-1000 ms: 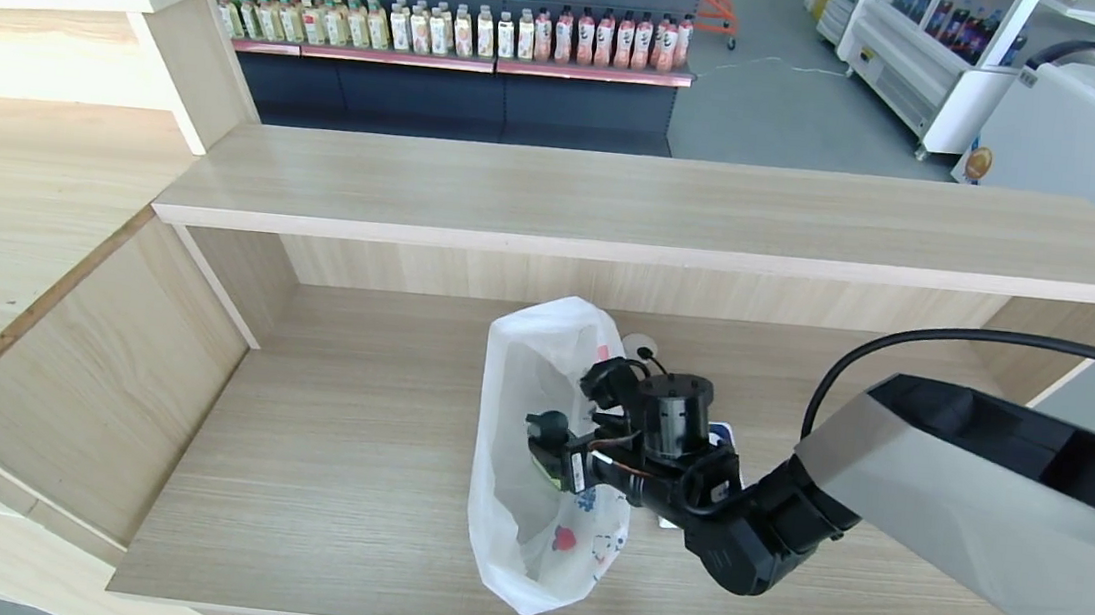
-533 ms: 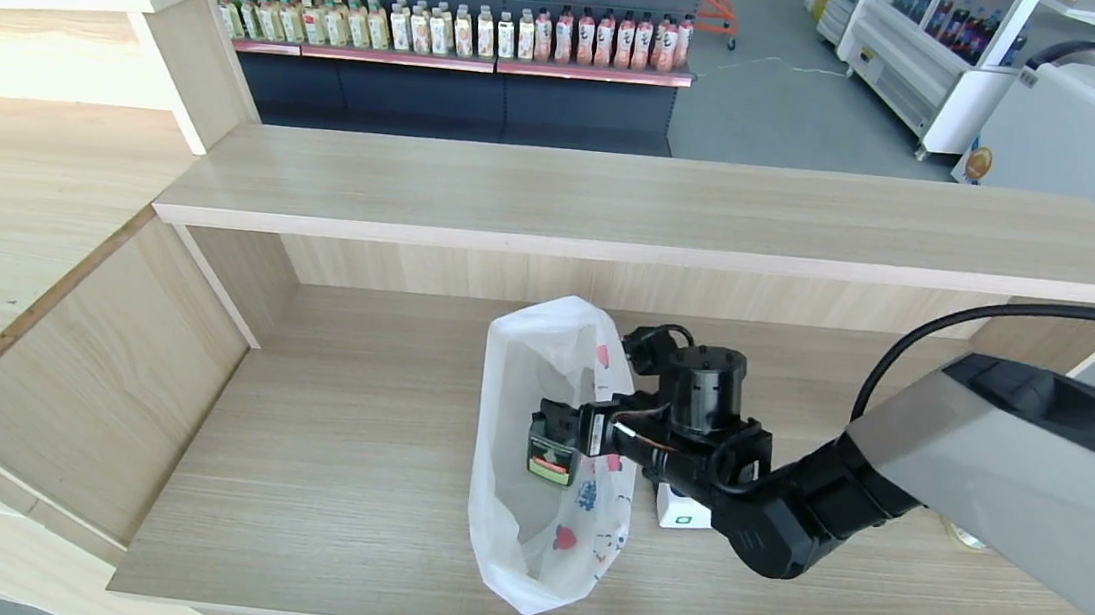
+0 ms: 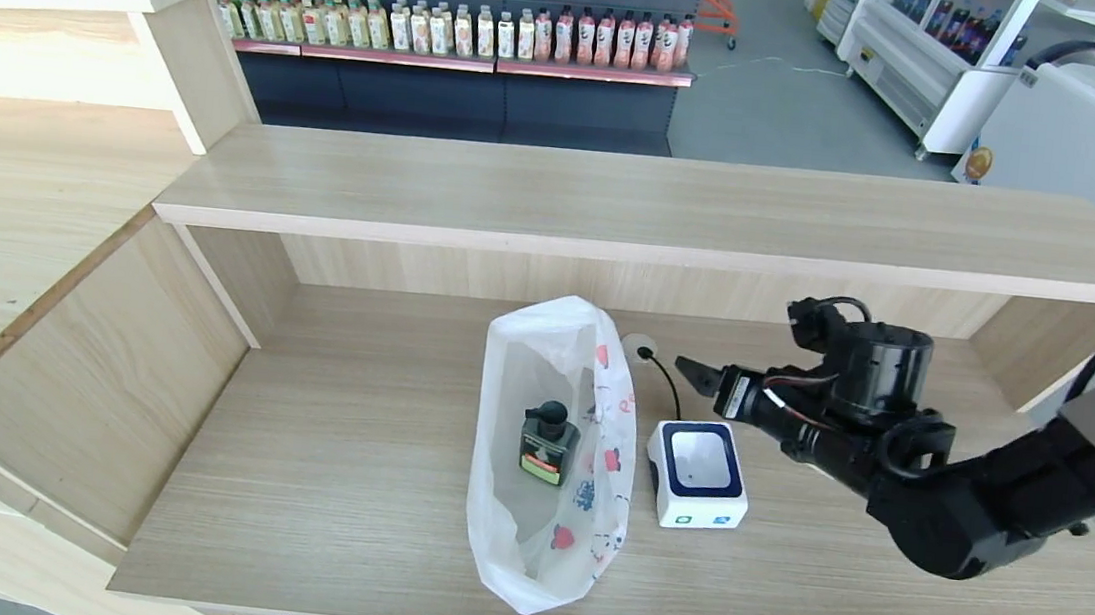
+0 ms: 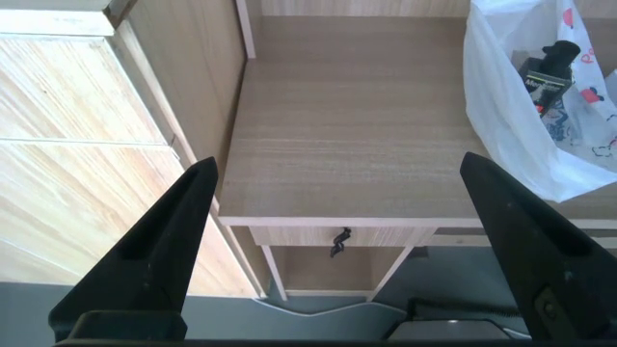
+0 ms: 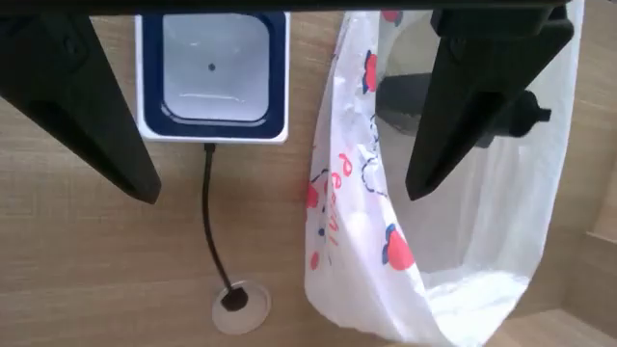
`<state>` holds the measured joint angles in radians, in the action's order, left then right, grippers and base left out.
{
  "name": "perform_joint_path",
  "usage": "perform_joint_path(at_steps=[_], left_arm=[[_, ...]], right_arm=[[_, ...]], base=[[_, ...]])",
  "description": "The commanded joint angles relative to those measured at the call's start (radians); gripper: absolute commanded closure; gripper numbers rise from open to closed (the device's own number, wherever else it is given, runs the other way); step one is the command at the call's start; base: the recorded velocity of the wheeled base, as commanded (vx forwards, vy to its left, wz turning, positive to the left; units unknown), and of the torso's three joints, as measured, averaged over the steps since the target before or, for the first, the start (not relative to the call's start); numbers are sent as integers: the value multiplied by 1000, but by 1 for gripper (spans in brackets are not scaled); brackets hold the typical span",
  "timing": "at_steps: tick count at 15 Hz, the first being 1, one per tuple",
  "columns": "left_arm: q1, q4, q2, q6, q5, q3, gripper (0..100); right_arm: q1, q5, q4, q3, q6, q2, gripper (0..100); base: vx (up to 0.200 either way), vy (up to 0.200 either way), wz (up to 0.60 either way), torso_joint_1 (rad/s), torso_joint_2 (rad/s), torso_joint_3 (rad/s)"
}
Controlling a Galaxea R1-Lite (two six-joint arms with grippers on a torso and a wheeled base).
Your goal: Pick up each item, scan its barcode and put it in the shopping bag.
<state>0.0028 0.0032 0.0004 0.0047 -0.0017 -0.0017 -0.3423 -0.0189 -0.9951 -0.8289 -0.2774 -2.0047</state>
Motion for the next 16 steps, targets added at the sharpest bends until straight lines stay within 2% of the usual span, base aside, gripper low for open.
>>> perform_joint_path(at_steps=[1, 4, 6, 8, 9, 10, 11, 16], left_arm=[[0, 0, 0, 0, 0, 0, 0], [0, 0, 0, 0, 0, 0, 0], [0, 0, 0, 0, 0, 0, 0], [0, 0, 0, 0, 0, 0, 0], [0, 0, 0, 0, 0, 0, 0], [0, 0, 0, 0, 0, 0, 0], [0, 0, 0, 0, 0, 0, 0], [0, 0, 0, 0, 0, 0, 0]], right_arm=[[72, 2, 1, 83, 3, 204, 0], [85, 5, 0, 217, 18, 368, 0], [194, 5, 18, 392, 161, 532, 0], [342, 20, 125, 514, 331, 635, 0], [390, 24, 153, 553, 360, 661, 0], [457, 27, 159, 607, 374, 679, 0], [485, 28, 158, 626, 380, 689, 0], [557, 31, 170, 755, 325, 946, 0]], base=[[0, 0, 0, 0, 0, 0], [0, 0, 0, 0, 0, 0], [0, 0, 0, 0, 0, 0], [0, 0, 0, 0, 0, 0], [0, 0, 0, 0, 0, 0], [0, 0, 0, 0, 0, 0], [0, 0, 0, 0, 0, 0], [0, 0, 0, 0, 0, 0]])
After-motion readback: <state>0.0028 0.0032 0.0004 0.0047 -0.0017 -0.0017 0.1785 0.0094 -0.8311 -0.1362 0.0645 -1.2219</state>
